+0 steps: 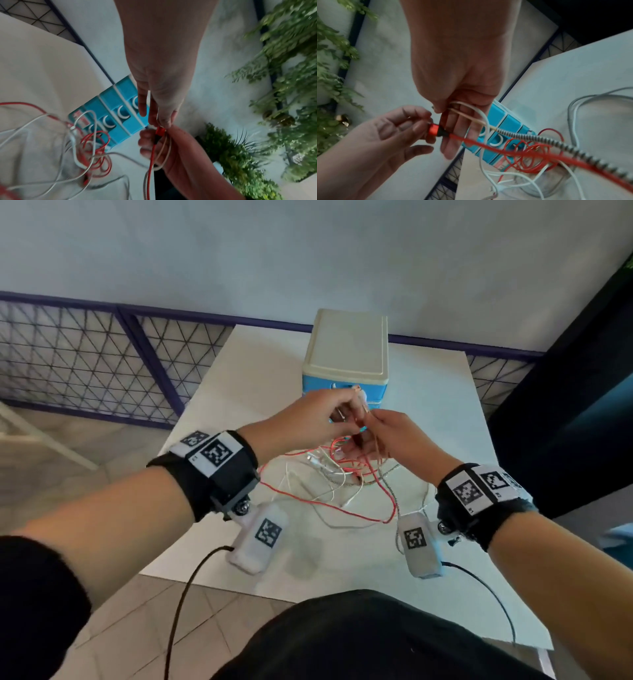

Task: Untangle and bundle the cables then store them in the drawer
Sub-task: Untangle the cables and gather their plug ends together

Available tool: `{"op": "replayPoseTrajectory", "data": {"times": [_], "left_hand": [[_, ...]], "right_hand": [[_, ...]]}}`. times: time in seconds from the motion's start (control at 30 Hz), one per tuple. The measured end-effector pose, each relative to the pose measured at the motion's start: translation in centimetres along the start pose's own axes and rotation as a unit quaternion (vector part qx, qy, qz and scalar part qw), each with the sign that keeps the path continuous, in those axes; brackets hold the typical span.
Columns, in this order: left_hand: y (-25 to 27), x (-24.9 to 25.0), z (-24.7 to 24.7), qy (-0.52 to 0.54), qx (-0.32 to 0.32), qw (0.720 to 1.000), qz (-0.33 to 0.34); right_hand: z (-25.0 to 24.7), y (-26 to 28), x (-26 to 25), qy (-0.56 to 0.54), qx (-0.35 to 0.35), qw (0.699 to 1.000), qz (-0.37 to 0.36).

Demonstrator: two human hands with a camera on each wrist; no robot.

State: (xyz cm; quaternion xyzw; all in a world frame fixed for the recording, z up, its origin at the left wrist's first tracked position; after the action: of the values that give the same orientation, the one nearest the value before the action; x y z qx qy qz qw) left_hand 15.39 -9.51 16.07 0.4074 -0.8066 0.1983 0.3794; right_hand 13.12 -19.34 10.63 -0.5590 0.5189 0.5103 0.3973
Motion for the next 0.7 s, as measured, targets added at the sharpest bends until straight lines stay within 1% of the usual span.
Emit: {"op": "replayPoseTrajectory", "data": {"times": [0.07, 0.2, 0.3, 0.4, 0.43, 0.5, 0.57, 0.6, 0.67, 0.7], "left_hand": [[-0.1, 0.6, -1.9, 0.03, 0.017, 0.999, 0.005], [0.5, 0.3, -3.7, 0.016, 0.037, 0.999, 0.011], [1.8, -1.2, -3.9, 0.012, 0.039, 0.999, 0.002], [3.8, -4.8, -3.4, -0.027, 0.034, 0.998, -0.047], [4.6, -6.5, -3.0, -0.055, 0.021, 0.996, -0.065], [6.4, -10.9, -1.6, -0.136, -0.034, 0.984, -0.113], [8.5, -15.7, 0.0, -0.225, -0.105, 0.954, -0.168], [9.6, -17.8, 0.7, -0.253, -0.137, 0.938, -0.192], [11.5, -21.2, 2.0, -0.27, -0.185, 0.916, -0.232], [12.2, -22.4, 2.6, -0.264, -0.2, 0.911, -0.247]], "right_hand": [[1.4, 0.1, -0.8, -0.027, -0.024, 0.999, -0.011], [3.1, 0.3, -1.8, -0.071, -0.024, 0.997, -0.019], [4.4, 0.6, -1.5, -0.013, -0.028, 0.999, -0.009], [5.0, 1.2, -0.2, 0.056, -0.013, 0.998, 0.008], [5.0, 1.4, 0.3, 0.063, 0.001, 0.998, 0.01], [4.7, 1.8, 1.0, 0.067, 0.028, 0.997, 0.007], [4.4, 2.1, 1.5, 0.063, 0.051, 0.997, 0.016], [4.2, 2.2, 1.7, 0.068, 0.063, 0.995, 0.023], [3.6, 2.4, 1.8, 0.099, 0.082, 0.991, 0.029], [3.5, 2.5, 1.8, 0.112, 0.087, 0.989, 0.031]]}}
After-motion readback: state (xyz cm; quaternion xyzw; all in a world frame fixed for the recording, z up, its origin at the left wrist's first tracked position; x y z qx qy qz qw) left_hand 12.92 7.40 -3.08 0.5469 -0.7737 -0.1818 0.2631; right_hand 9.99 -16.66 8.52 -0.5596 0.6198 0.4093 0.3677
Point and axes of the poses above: each hand's wrist, its own y-axis away from the middle knuckle, its own z-axis out of the palm, x = y × z, the point moved 9 cm from there along -y, towards the middle knuckle, and after that the axes turned 9 degrees about -z, right-handed, at the moved point
